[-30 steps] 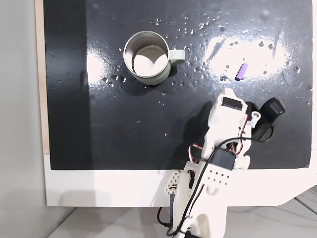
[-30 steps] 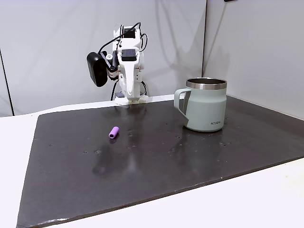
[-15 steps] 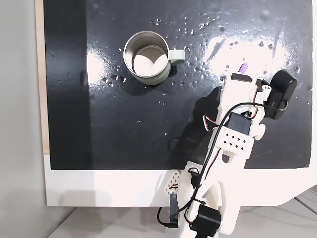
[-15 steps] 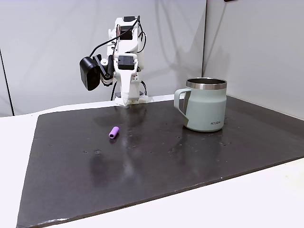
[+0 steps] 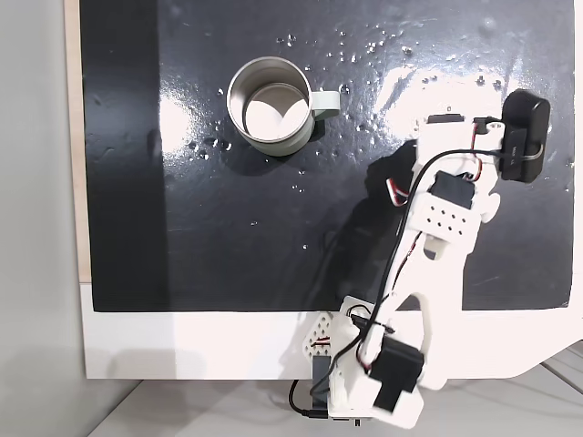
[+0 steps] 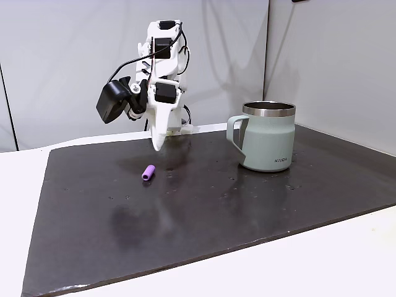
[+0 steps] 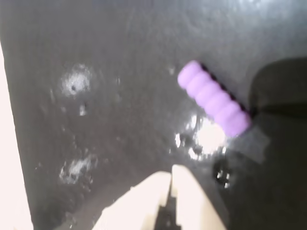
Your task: Grasp a pengrip and put it in the cup.
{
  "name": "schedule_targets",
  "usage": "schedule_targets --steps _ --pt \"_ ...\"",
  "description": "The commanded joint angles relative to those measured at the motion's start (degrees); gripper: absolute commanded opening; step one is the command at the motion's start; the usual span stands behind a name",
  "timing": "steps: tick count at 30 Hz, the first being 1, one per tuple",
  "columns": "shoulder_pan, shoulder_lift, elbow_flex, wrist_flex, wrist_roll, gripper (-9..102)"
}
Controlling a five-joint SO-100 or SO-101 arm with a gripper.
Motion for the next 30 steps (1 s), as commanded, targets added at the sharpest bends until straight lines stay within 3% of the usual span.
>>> schedule_targets --steps 1,12,30 --pt "1.41 -2.72 -6.59 -2.29 -2.20 1" --pt "-0.88 -2.46 -7.65 4.48 -11.78 8" --pt "3.52 2.99 -9.49 8.17 -38.76 17"
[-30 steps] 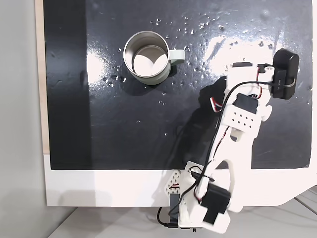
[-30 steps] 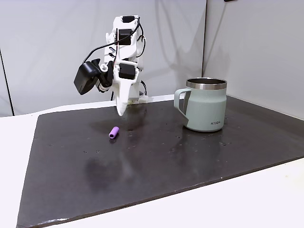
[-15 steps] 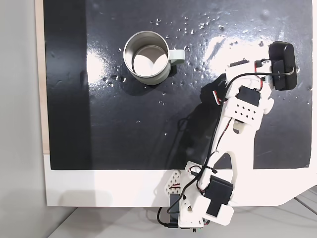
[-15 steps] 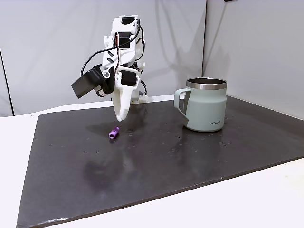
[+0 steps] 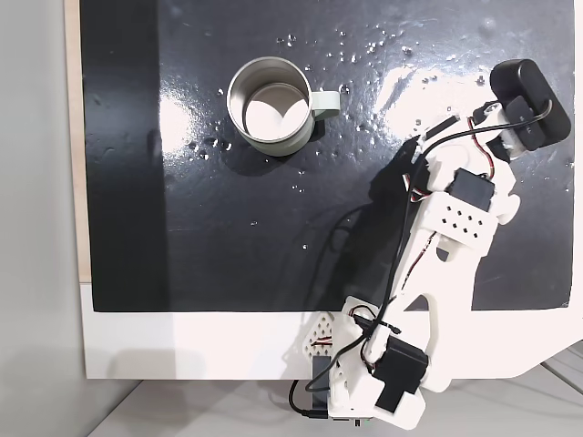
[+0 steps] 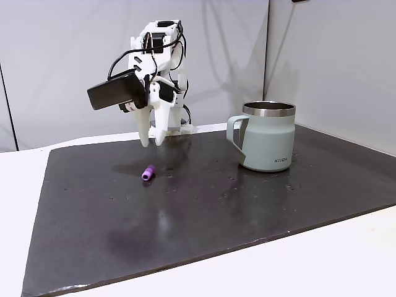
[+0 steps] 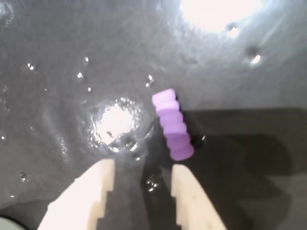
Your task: Grasp a pengrip and put it in the cup.
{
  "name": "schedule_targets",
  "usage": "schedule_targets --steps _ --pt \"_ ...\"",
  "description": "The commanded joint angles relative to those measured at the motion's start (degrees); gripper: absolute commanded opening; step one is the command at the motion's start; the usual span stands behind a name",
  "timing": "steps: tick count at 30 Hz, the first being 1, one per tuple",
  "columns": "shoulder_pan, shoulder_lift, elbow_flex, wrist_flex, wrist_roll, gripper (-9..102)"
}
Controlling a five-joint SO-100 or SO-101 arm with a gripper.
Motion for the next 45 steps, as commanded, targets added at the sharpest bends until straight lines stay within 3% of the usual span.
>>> schedule_targets --steps 1,29,33,42,45 --pt "0.88 1.32 -5.19 -0.44 -3.87 17" --pt "0.26 -18.72 -11.69 0.70 -20.04 25" --pt "0.09 -18.28 -9.14 0.97 -22.76 22" --pt "0.44 -18.98 -8.70 0.00 -23.82 1" --pt "0.26 -18.90 -8.53 0.09 -23.82 0"
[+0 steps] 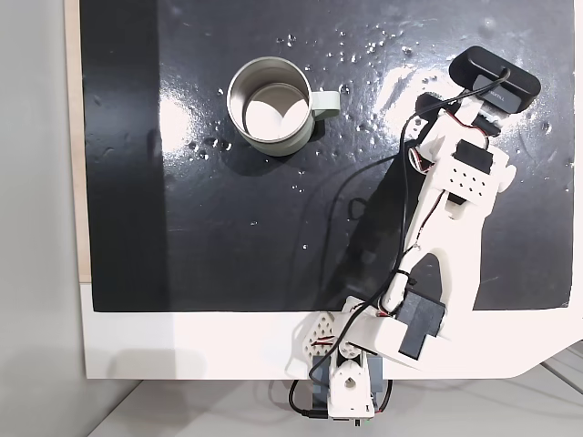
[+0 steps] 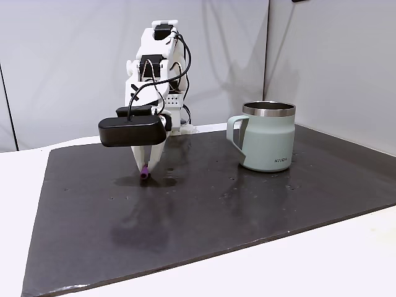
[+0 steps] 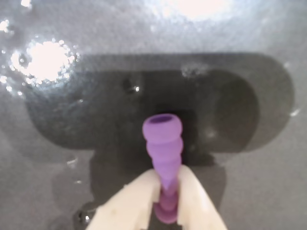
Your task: Grasp a pengrip and put it in the cup.
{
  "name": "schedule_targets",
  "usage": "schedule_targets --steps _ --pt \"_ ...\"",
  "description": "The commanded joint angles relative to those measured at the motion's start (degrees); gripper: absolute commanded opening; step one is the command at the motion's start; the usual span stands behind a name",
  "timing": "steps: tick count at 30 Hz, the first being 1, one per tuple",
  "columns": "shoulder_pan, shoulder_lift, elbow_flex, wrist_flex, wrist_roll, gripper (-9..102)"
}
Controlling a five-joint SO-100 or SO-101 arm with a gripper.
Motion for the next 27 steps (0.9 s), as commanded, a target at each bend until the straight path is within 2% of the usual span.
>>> schedule_targets --steps 1,12,19,27 --pt "-0.18 0.70 -0.18 0.79 -0.62 0" --pt "-13.80 22.41 0.44 23.03 13.10 0" --pt "-24.70 34.01 -3.25 29.09 27.51 0" --pt "-32.52 32.43 -18.46 33.13 46.93 0"
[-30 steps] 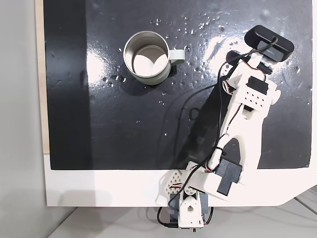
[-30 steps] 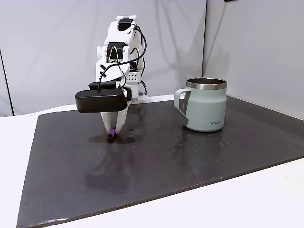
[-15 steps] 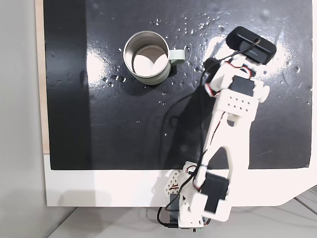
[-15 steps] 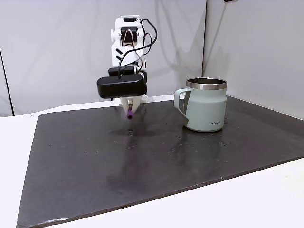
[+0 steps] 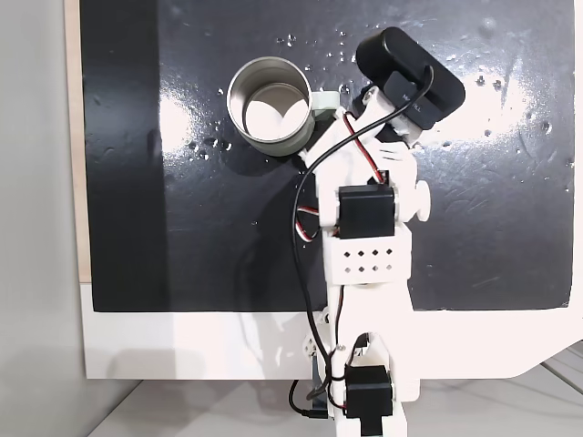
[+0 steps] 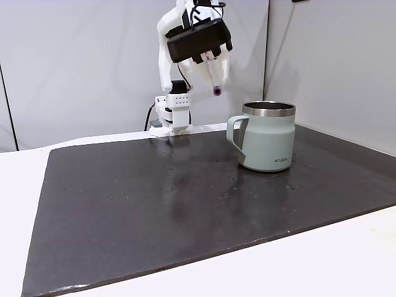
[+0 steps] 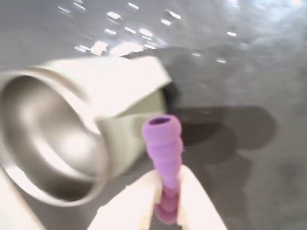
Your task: Grasp a pengrip and put it in the cup.
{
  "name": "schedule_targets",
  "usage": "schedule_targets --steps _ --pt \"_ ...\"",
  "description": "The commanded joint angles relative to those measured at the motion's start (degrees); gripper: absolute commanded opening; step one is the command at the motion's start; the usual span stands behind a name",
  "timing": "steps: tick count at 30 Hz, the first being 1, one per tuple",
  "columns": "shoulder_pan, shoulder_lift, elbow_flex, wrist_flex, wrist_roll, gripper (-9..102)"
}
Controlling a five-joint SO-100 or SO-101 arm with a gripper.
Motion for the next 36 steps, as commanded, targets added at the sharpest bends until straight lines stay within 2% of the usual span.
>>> schedule_targets --steps 1,6,12,15,23,33,36 --pt "-3.52 -0.18 -9.40 0.62 9.67 0" --pt "-4.75 -7.29 -19.07 1.05 19.42 0" --pt "-5.89 -19.25 -33.40 6.94 27.69 0" --pt "-8.61 -20.83 -35.68 8.53 29.88 0" --pt "-15.64 -19.07 -34.28 11.69 32.26 0" --pt "-12.13 -20.13 -33.75 8.88 32.17 0" --pt "-12.04 -20.30 -33.66 9.14 31.38 11"
